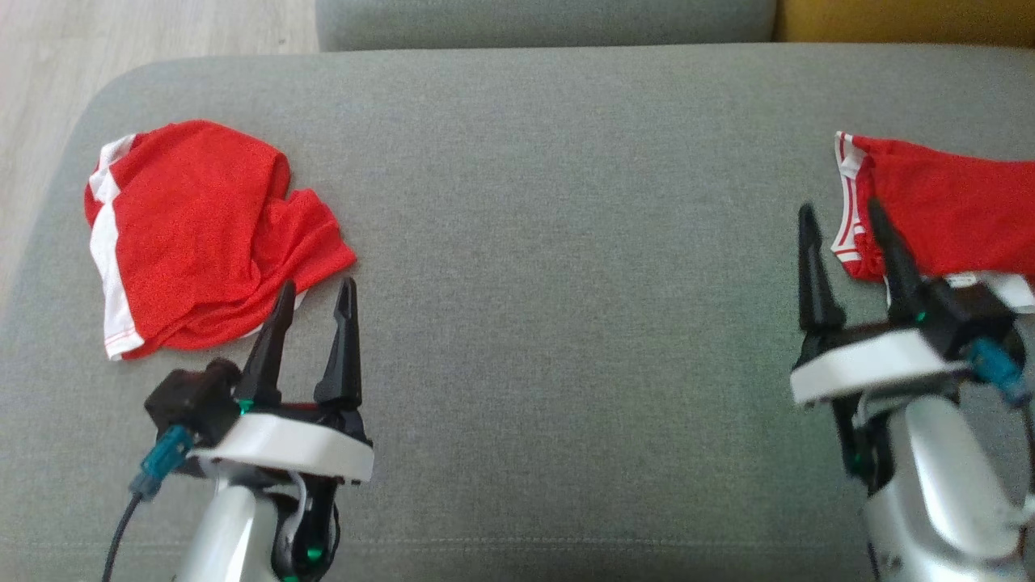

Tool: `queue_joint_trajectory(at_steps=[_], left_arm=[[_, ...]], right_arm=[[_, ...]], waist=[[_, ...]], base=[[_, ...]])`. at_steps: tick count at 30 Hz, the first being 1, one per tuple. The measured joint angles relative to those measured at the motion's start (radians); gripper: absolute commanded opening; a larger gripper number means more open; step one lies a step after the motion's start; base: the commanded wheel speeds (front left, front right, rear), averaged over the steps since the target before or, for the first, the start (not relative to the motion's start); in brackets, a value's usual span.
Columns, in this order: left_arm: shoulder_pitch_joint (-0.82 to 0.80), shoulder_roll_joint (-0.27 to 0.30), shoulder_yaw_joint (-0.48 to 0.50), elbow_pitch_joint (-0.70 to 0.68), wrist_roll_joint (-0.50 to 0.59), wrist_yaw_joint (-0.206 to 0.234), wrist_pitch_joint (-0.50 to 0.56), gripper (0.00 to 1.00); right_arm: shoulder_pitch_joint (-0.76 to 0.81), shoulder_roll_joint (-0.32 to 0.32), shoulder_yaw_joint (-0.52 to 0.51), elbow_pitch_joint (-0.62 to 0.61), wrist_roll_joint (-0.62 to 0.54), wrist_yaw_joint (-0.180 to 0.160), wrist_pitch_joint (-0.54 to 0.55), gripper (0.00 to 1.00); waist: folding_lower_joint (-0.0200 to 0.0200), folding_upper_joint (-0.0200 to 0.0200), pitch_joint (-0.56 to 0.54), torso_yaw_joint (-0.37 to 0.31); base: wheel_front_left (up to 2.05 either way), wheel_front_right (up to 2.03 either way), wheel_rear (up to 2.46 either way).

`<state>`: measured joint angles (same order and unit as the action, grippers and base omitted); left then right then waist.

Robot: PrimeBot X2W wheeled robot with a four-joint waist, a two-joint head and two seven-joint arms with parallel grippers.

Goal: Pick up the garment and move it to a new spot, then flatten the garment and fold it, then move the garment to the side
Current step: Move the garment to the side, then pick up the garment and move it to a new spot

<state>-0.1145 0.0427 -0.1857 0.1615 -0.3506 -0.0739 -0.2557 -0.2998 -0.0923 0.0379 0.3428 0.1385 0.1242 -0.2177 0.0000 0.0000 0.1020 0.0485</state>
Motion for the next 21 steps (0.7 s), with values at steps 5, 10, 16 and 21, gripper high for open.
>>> queue_joint_trajectory(at_steps=[5, 10, 16, 21], left_arm=[[0.03, 0.0, -0.003, -0.017, 0.007, 0.005, 0.0, 1.0], [0.032, 0.0, -0.007, -0.025, 0.024, 0.022, 0.0, 1.0], [0.032, 0.0, -0.008, -0.026, 0.024, 0.022, 0.0, 1.0], [0.032, 0.0, -0.008, -0.025, 0.024, 0.022, 0.0, 1.0]], right_arm=[[0.083, 0.026, -0.012, -0.03, -0.047, 0.0, -0.013, 1.0], [0.102, 0.032, -0.017, -0.039, -0.082, 0.0, -0.021, 1.0], [0.105, 0.035, -0.017, -0.043, -0.087, 0.0, -0.022, 1.0], [0.105, 0.036, -0.017, -0.043, -0.086, 0.0, -0.023, 1.0]], waist=[[0.0, 0.0, -0.005, -0.003], [0.0, 0.0, 0.004, -0.012], [0.0, 0.0, 0.003, -0.018], [0.0, 0.0, -0.004, -0.017]], base=[[0.0, 0.0, 0.0], [0.0, 0.0, 0.0], [0.0, 0.0, 0.0], [0.0, 0.0, 0.0]])
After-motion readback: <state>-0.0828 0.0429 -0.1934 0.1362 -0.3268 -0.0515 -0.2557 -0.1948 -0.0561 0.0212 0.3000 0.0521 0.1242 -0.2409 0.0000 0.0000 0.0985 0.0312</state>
